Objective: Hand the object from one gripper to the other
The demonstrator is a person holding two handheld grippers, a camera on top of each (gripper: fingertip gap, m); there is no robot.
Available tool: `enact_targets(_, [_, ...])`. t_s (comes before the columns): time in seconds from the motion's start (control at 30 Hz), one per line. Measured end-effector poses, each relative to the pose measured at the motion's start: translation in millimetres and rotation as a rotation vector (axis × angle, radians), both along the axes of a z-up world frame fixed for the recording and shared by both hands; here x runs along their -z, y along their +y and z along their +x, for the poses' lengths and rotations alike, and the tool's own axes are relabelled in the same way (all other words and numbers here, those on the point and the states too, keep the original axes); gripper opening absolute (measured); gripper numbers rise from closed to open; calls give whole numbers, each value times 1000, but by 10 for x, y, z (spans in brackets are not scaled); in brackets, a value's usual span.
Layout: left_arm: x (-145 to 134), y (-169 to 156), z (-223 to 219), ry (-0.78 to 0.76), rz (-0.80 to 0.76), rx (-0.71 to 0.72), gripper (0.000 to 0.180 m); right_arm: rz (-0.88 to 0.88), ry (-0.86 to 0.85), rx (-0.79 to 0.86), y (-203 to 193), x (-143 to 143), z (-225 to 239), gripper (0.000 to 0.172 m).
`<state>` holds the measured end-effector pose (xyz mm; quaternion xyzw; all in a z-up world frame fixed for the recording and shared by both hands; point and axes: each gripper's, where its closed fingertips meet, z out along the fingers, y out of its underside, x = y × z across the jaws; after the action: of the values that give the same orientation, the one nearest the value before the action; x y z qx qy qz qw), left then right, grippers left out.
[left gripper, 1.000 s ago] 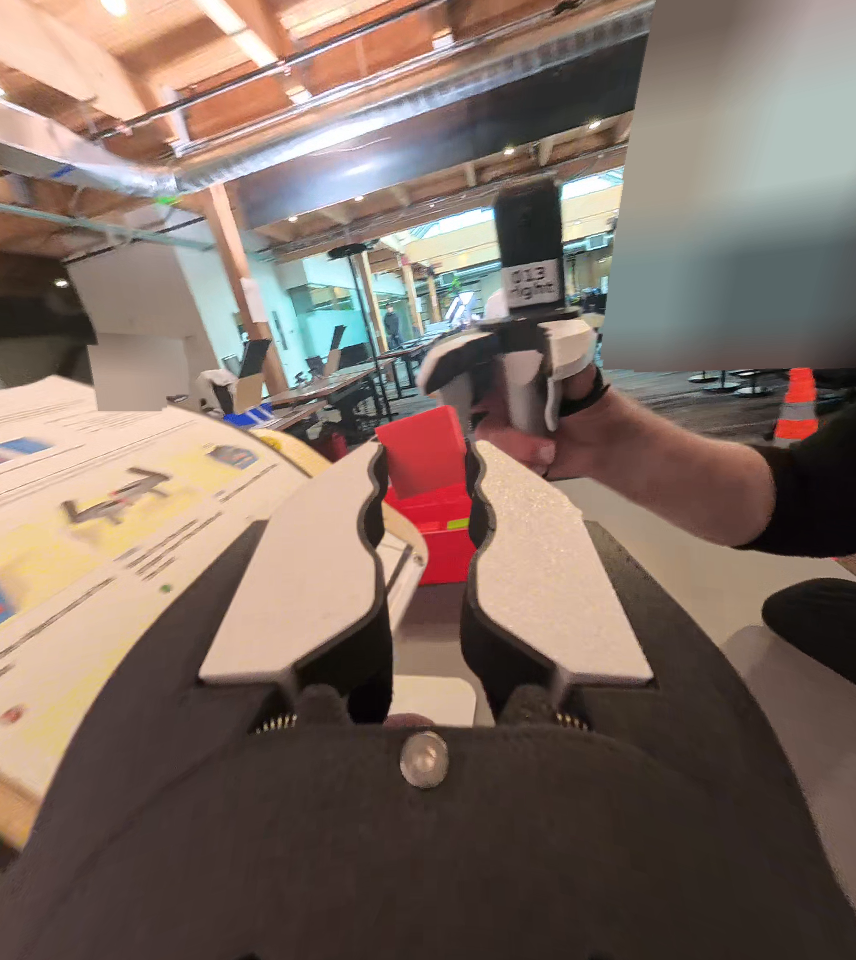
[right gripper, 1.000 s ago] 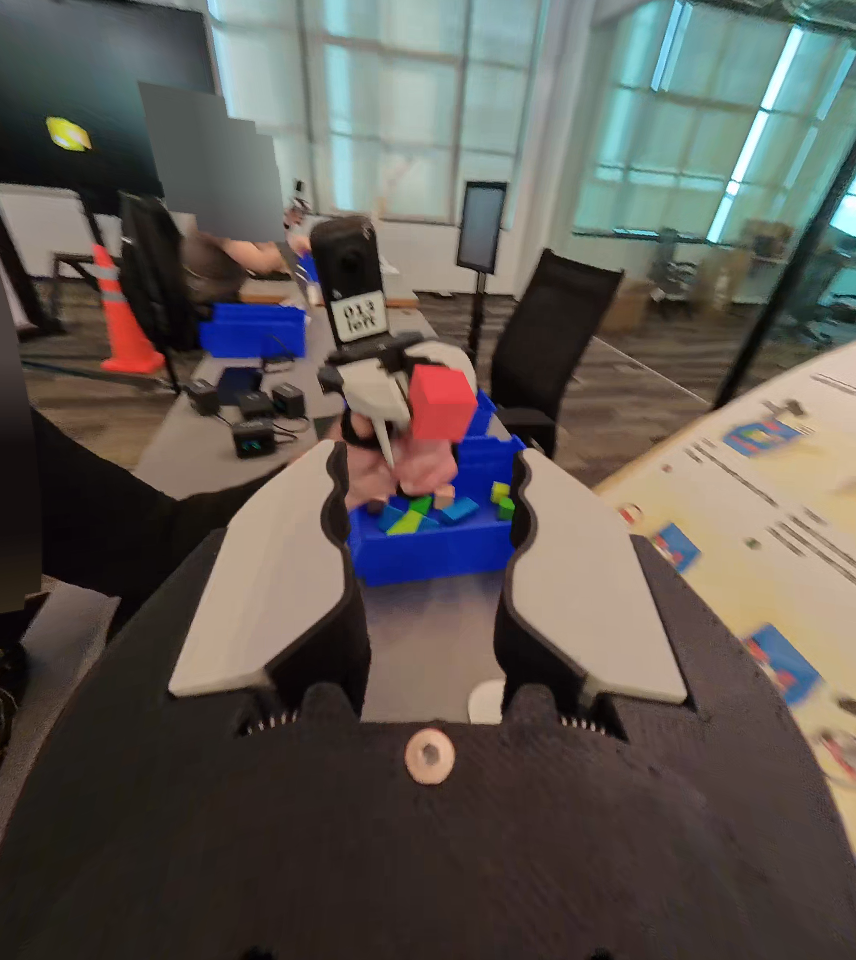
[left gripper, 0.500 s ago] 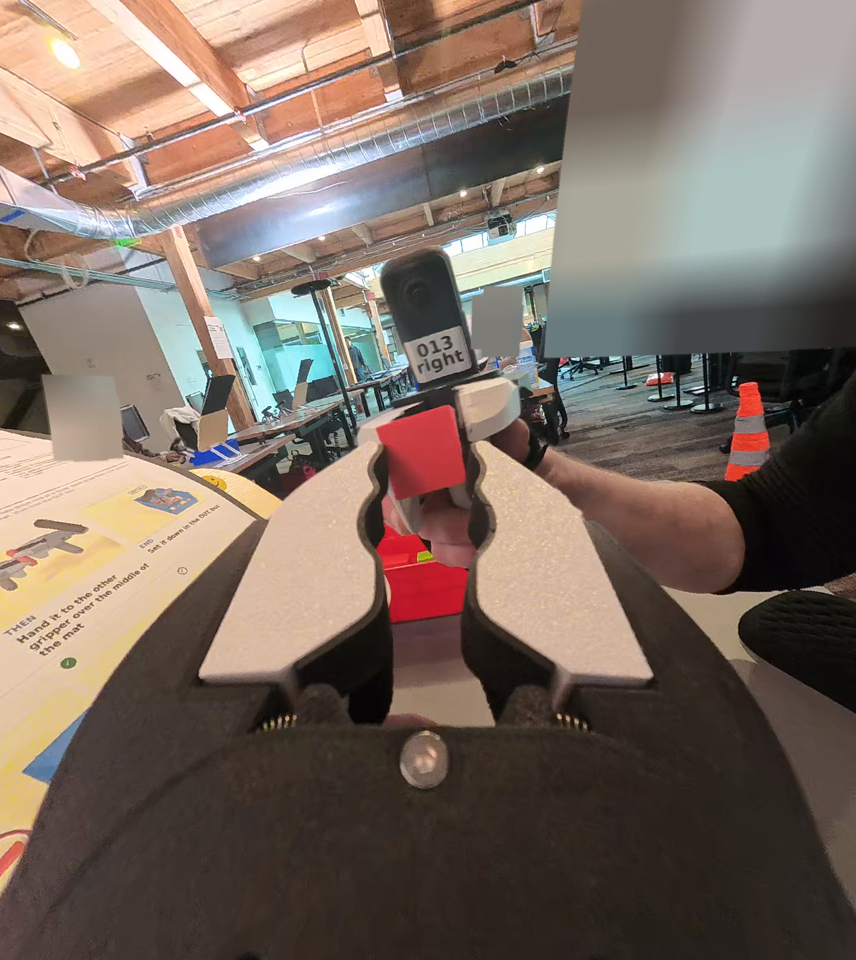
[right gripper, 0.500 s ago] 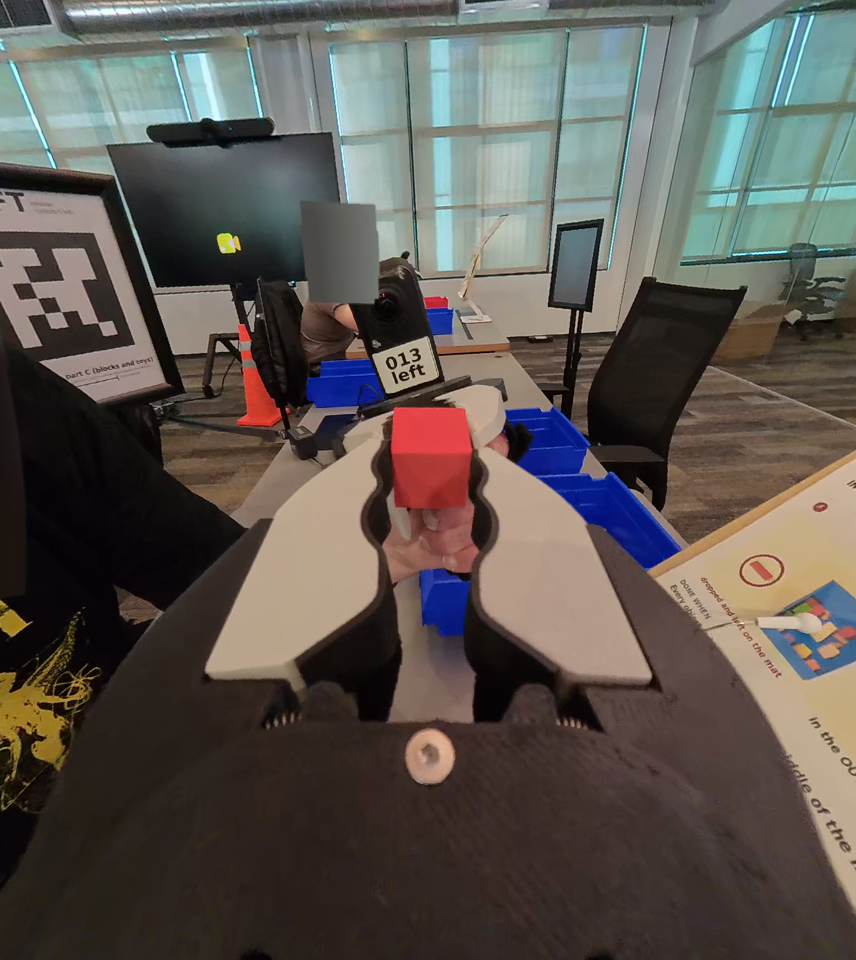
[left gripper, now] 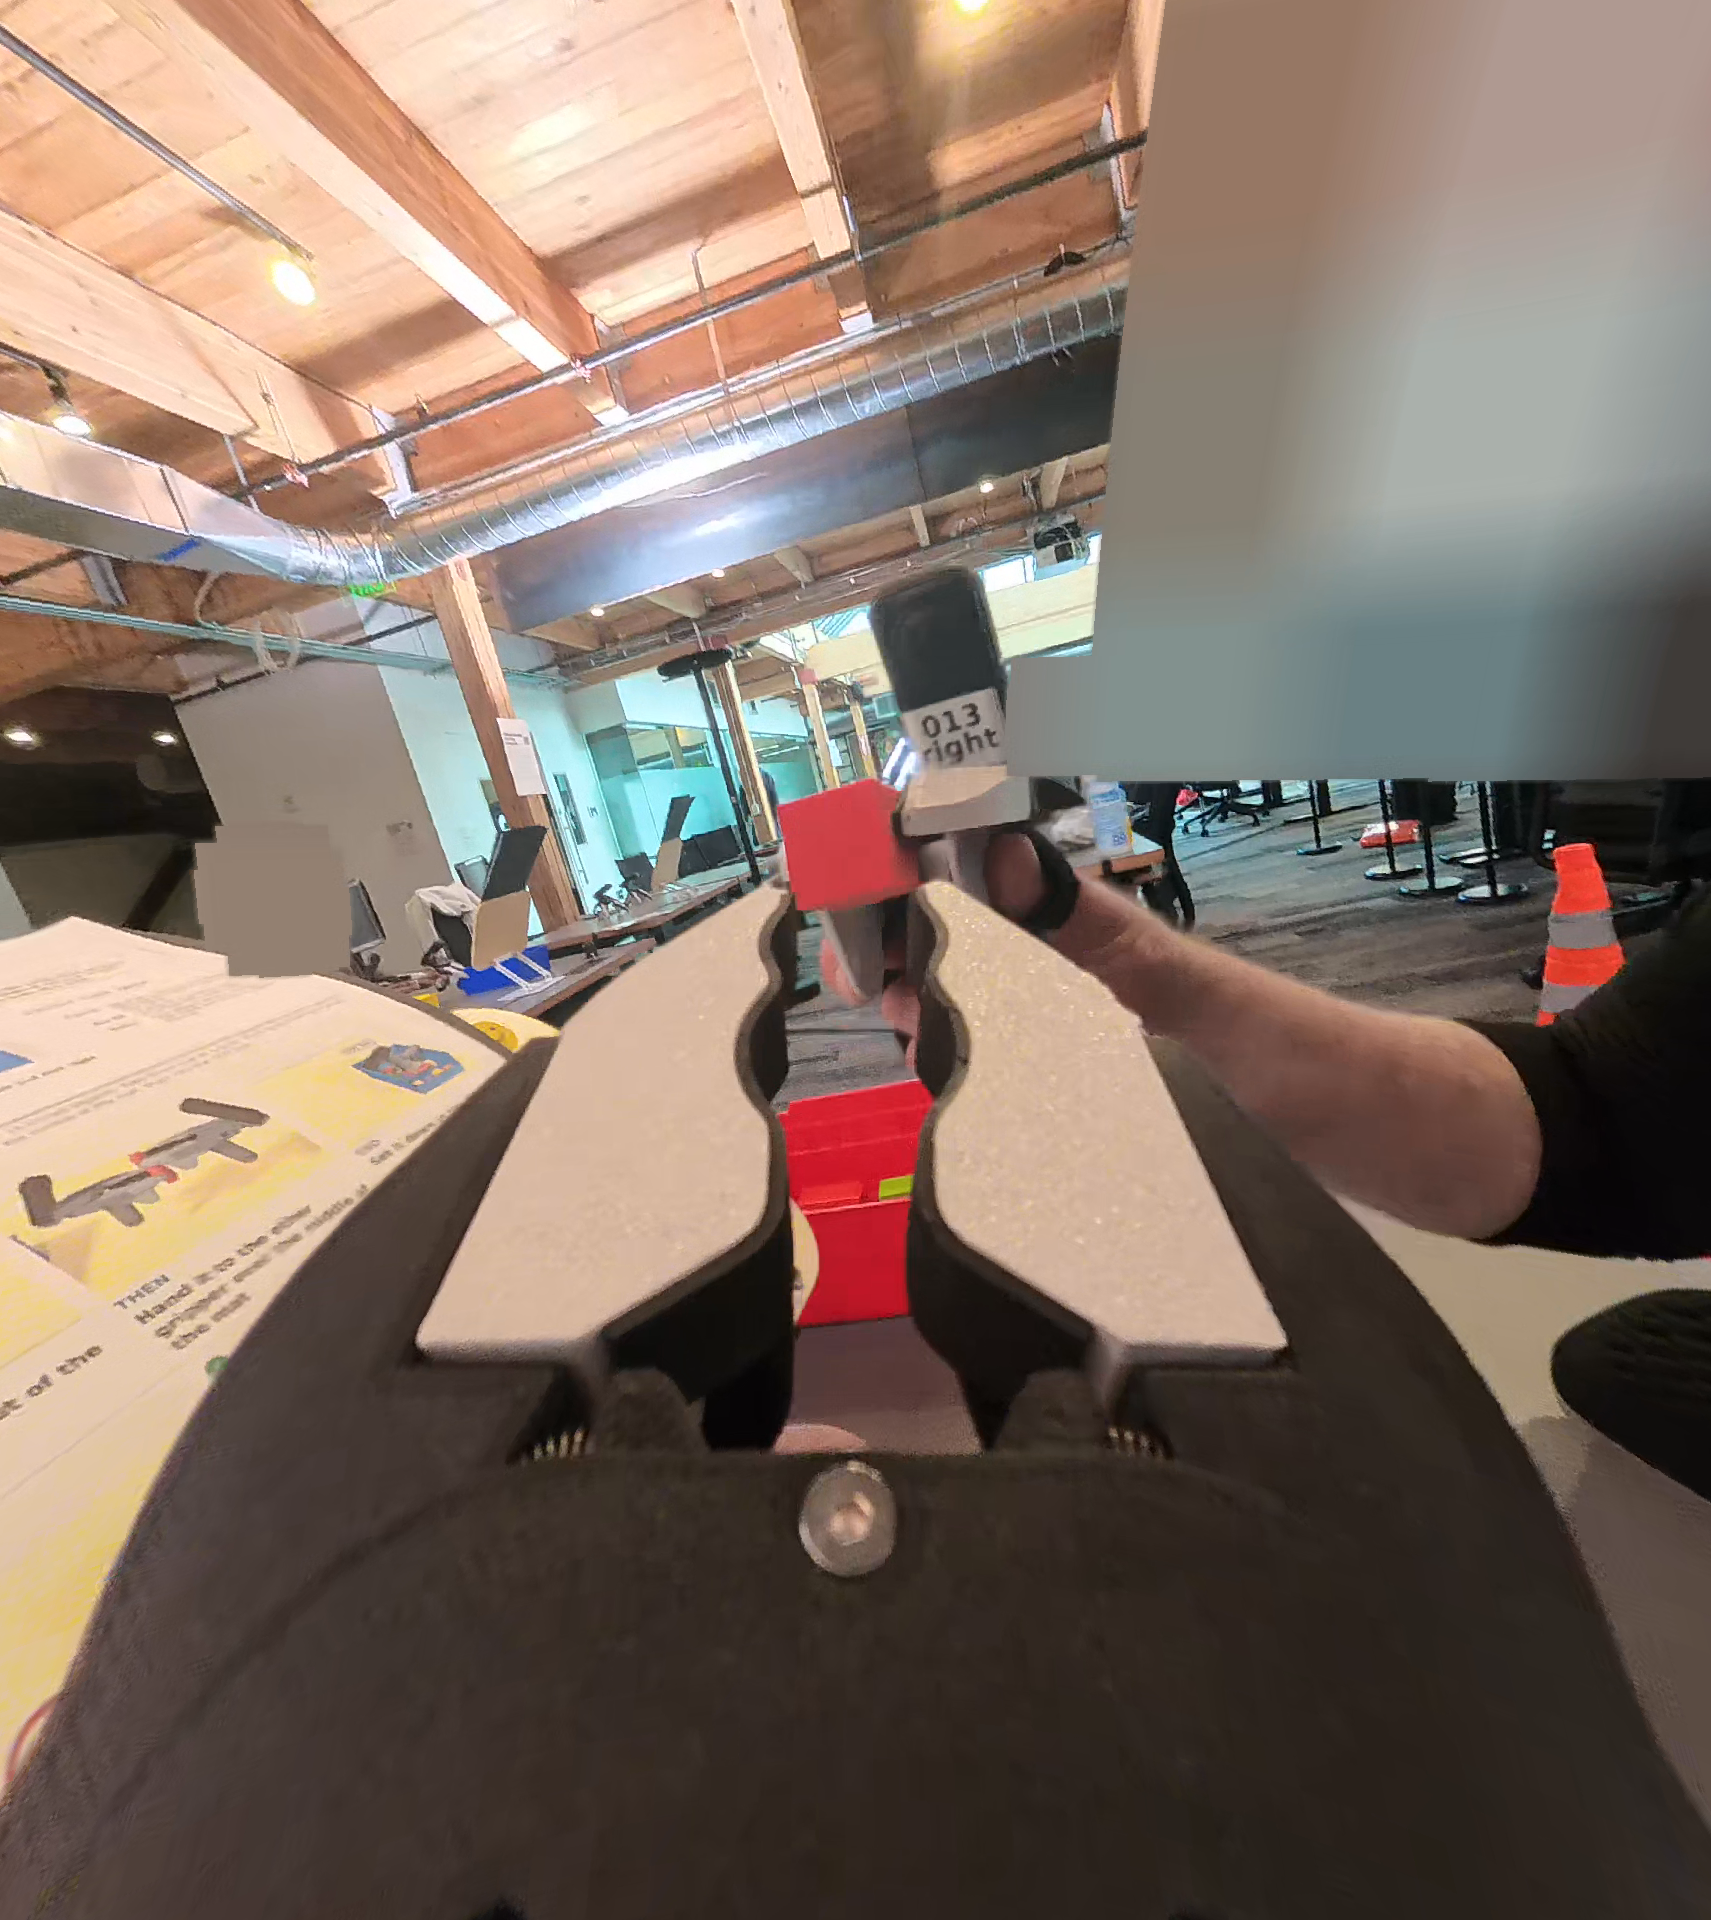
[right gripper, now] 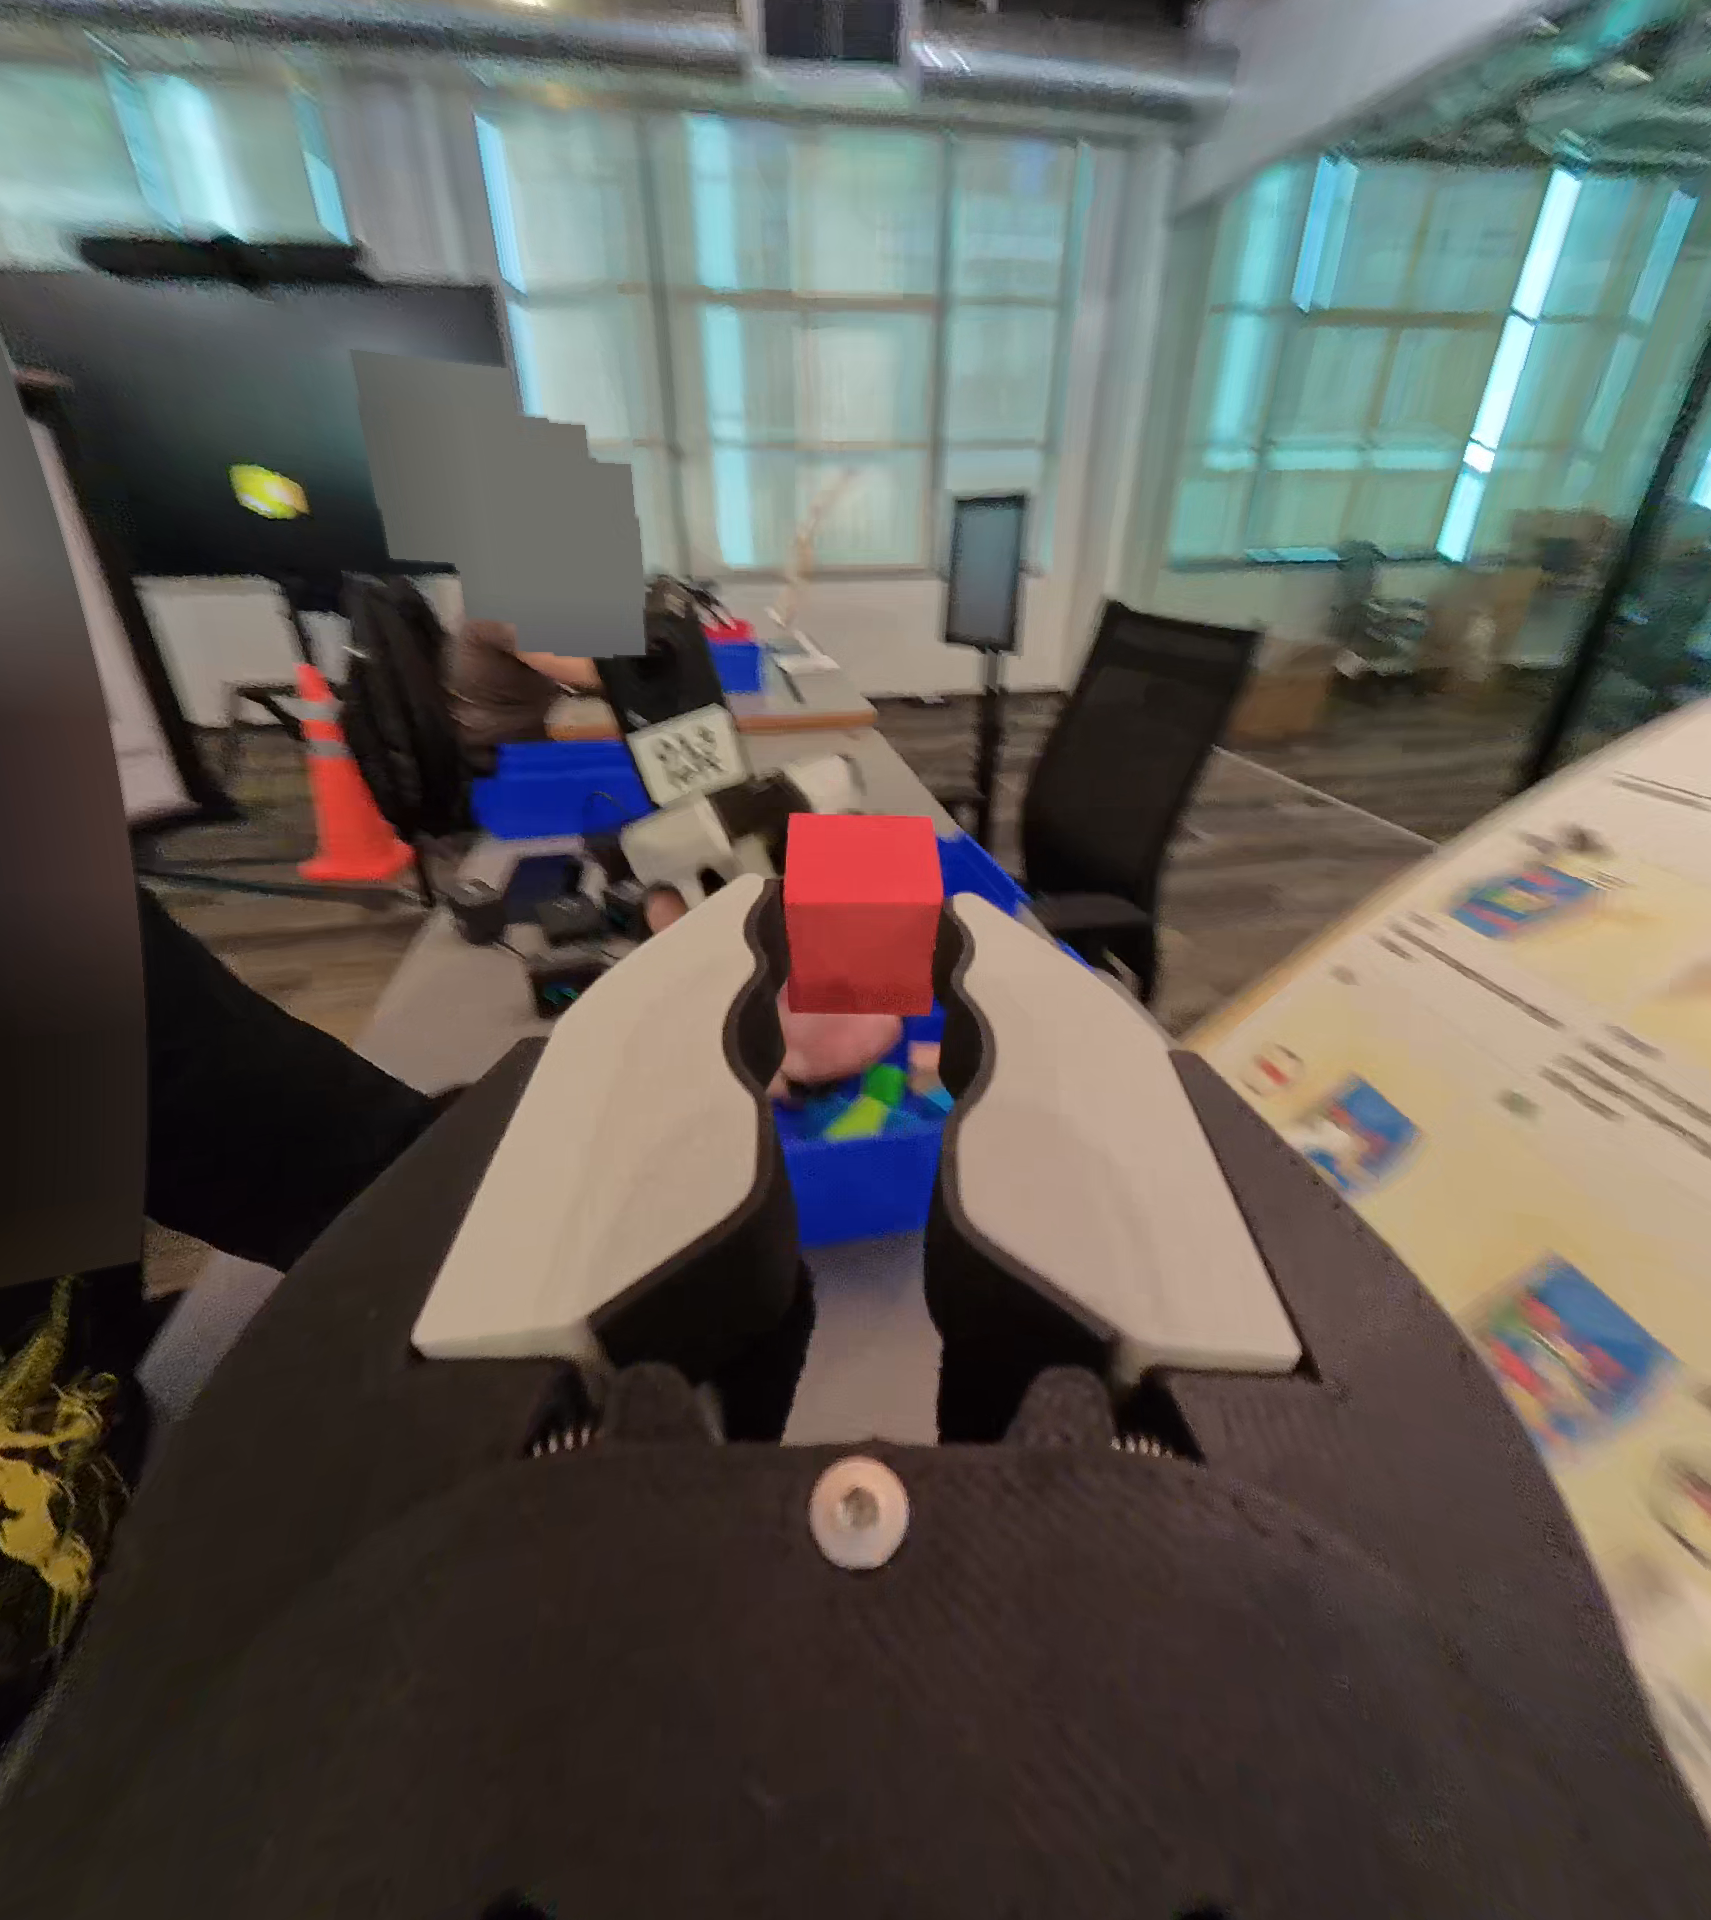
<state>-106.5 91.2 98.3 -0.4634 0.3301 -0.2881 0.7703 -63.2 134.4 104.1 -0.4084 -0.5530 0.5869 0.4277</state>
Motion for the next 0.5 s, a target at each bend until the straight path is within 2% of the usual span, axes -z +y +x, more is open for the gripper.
enact_targets(0.1, [-42, -21, -142, -1, 19, -40, 0, 72, -201, 260, 619, 155, 417, 25])
enact_targets(0.13, [-61, -16, -191, -12, 16, -54, 0, 80, -299, 354, 857, 268, 606, 25])
enact_targets(0.2, [-66, 7, -258, -12, 2, -78, 0, 63, -517, 543, 1331, 565, 1063, 25])
enact_targets(0.3, [-59, 28, -305, 6, -1, -112, 0, 14, -881, 781, 1892, 1167, 1867, 25])
enact_targets(0.4, [-35, 52, -324, 33, -11, -138, 0, -98, -1119, 908, 2206, 1693, 2499, 25])
enact_targets(0.5, [3, 82, -325, 62, -24, -158, 0, -217, -1358, 954, 2352, 2230, 2997, 25])
